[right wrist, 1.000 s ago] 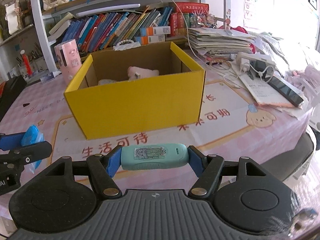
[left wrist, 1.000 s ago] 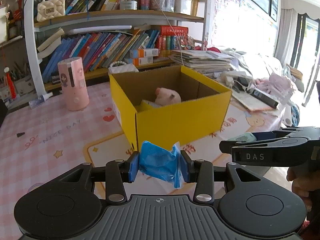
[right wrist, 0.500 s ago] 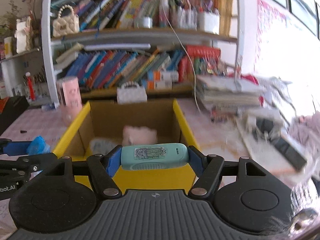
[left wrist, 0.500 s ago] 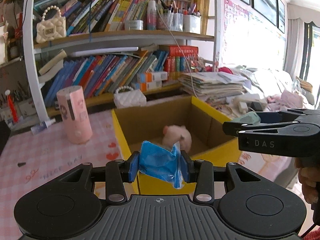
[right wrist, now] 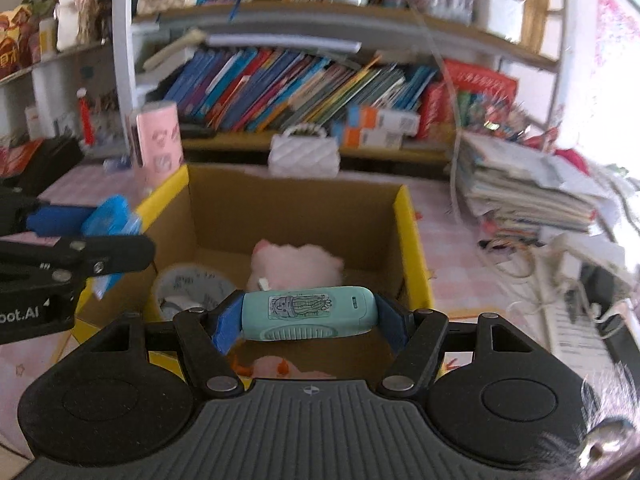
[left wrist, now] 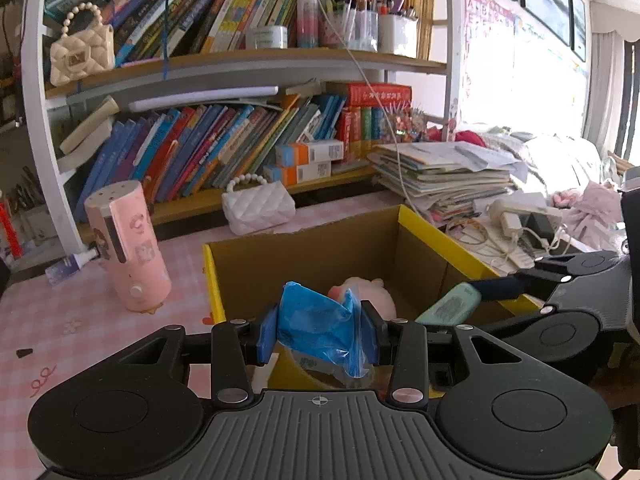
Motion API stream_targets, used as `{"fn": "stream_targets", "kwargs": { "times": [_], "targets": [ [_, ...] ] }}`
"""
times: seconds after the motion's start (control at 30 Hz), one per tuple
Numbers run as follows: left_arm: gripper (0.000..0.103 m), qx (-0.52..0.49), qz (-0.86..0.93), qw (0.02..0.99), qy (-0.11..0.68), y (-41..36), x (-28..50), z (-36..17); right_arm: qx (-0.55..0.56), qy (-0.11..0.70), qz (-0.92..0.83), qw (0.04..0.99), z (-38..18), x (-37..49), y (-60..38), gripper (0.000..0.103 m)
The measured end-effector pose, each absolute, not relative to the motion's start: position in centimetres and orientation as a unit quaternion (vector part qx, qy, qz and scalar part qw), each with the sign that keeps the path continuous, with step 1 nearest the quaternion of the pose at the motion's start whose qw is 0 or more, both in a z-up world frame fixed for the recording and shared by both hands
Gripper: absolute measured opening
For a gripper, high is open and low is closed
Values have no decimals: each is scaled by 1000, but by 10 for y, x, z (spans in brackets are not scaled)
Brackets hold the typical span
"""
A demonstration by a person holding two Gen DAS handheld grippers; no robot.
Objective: Organize objects
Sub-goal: 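Lower the bag and green block into the yellow box with both tools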
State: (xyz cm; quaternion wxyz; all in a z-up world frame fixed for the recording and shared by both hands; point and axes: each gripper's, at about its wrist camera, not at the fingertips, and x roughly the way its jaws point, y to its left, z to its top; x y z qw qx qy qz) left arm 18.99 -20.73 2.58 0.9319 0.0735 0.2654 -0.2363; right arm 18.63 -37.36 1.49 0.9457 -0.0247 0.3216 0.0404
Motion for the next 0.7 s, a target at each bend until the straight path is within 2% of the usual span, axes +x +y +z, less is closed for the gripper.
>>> {"fn": "stream_targets", "kwargs": {
  "times": [0.23,0.7],
  "targets": [
    [40,74,-232,927,285,-221,204,15,-29,361,77,929,1,207,-378,67],
    [40,64,-232,917,319,-235,217,0,-48,356,111,927,0,209,-380,67]
  ]
}}
